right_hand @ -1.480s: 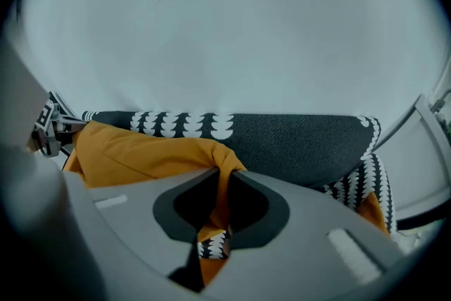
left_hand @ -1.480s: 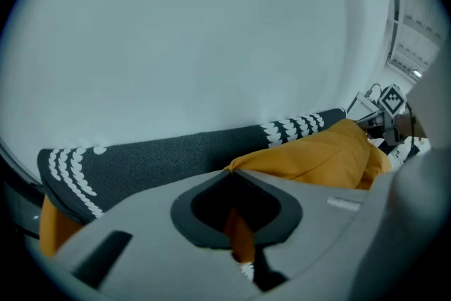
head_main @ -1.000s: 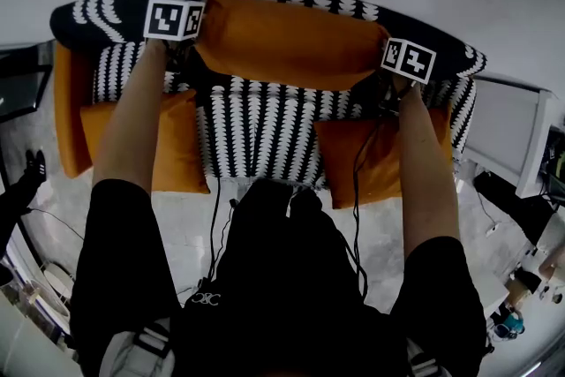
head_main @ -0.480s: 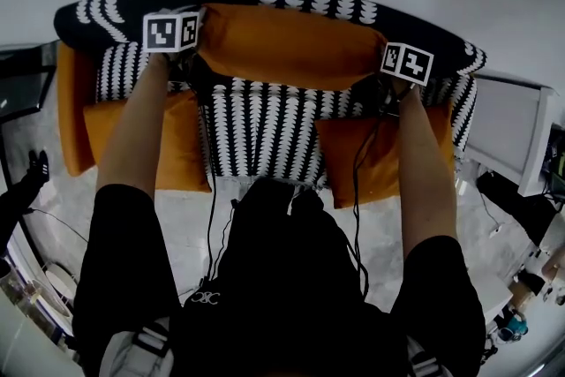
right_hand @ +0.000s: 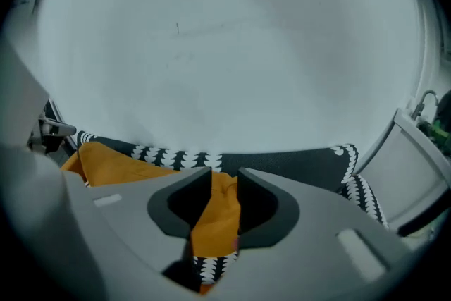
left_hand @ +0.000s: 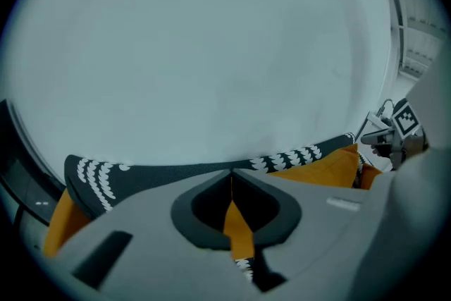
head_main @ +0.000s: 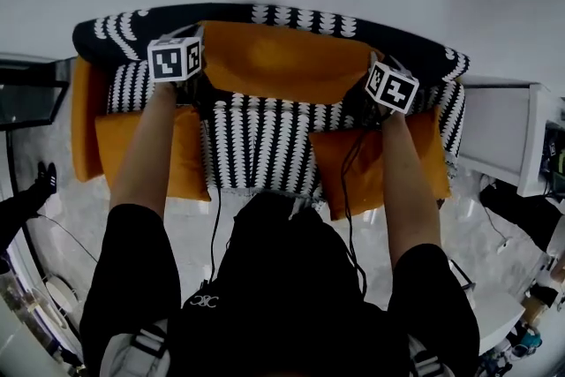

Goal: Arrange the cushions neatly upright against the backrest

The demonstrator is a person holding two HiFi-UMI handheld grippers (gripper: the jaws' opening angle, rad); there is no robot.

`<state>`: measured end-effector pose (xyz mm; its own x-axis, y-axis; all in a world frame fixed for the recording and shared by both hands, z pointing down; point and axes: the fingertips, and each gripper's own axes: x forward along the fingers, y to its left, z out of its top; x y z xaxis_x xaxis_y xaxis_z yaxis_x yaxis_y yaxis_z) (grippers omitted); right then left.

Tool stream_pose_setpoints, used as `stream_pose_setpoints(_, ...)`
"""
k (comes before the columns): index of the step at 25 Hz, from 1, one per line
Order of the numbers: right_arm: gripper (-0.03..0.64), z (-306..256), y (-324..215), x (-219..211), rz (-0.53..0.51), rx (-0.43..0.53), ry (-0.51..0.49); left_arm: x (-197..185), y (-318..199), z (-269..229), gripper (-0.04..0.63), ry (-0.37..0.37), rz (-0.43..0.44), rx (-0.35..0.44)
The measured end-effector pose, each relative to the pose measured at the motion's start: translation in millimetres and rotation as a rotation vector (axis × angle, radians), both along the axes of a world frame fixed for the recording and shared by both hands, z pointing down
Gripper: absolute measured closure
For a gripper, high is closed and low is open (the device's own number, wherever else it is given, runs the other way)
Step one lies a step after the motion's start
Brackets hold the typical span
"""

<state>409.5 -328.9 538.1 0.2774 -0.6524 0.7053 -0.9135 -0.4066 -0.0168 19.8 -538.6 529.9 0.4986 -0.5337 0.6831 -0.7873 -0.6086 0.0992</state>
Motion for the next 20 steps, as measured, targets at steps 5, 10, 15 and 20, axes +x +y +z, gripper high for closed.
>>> stream_pose_setpoints(5, 0.61, -54.2, 27.9, -30.9, -0.038, 0.127, -0.061, 16.5, 49.7, -53.2, 0.586, 0.125, -0.067, 0.105)
stream_pose_setpoints(10, 0.611, -92.8, 78.5, -51.8, -0.053, 0.207, -0.097, 43.1, 121.4, -103.8, 0.586, 0.115, -0.051, 0.2)
stream_pose_setpoints(15, 0.611, -134.6, 135.5, -55.4, -0.062, 0.271, -0.088, 80.2, 215.1, -158.3, 0.585, 0.188, -0.007, 0.267)
stream_pose_setpoints(20, 0.611, -189.5, 192.6, -58.0, -0.089, 0.373, -0.047, 118.8, 310.6, -200.1, 0.584, 0.225, 0.06, 0.3)
